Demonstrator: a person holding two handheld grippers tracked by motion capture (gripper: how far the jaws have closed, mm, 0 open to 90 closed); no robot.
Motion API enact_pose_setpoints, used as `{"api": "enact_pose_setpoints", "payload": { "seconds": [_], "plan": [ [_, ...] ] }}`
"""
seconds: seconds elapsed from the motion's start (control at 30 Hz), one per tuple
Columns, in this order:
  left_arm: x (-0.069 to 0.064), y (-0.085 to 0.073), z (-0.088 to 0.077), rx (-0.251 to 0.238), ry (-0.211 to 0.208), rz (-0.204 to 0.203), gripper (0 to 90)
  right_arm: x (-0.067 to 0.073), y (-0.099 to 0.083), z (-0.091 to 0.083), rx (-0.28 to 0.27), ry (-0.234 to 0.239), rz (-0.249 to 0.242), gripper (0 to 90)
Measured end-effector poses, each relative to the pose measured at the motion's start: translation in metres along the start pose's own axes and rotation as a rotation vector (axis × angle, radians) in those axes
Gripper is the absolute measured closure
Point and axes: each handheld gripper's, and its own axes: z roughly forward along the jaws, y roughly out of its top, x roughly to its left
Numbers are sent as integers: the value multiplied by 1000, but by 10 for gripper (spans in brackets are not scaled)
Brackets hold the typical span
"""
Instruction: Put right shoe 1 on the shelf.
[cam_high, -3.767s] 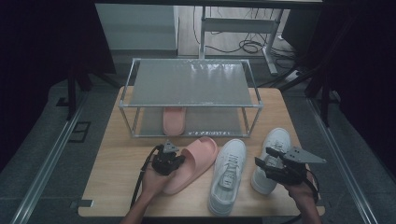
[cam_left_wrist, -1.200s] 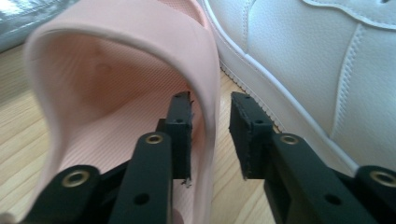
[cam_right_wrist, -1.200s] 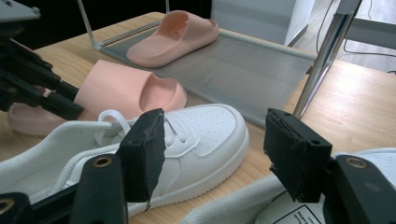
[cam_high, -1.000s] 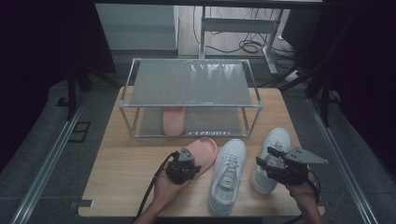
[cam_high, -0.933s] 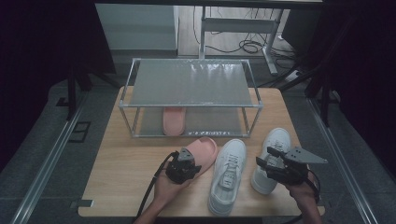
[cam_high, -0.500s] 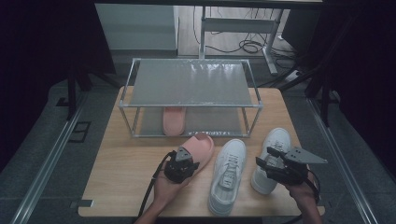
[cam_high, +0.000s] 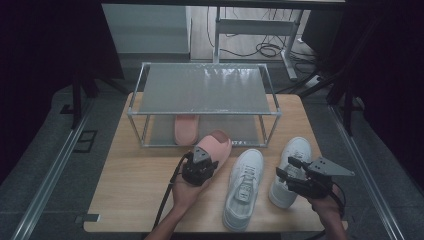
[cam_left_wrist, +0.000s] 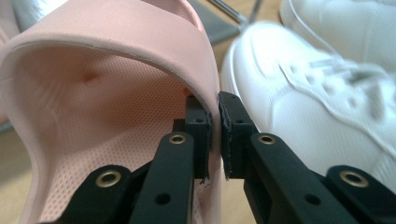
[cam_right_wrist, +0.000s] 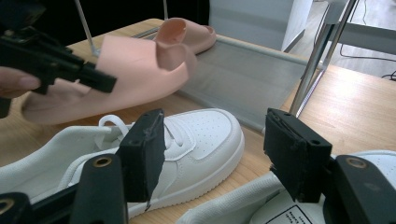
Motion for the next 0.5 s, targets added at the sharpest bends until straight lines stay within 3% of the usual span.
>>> {"api": "enact_pose_setpoints", "payload": {
  "seconds": [0.33, 0.5],
  "plan": [
    [-4, 32, 37, -81, 55, -54, 841, 0, 0, 1, 1, 5, 0, 390],
    [-2, 41, 57, -85, 93, -78, 840, -1, -1, 1, 2, 5, 7, 390]
  ]
}}
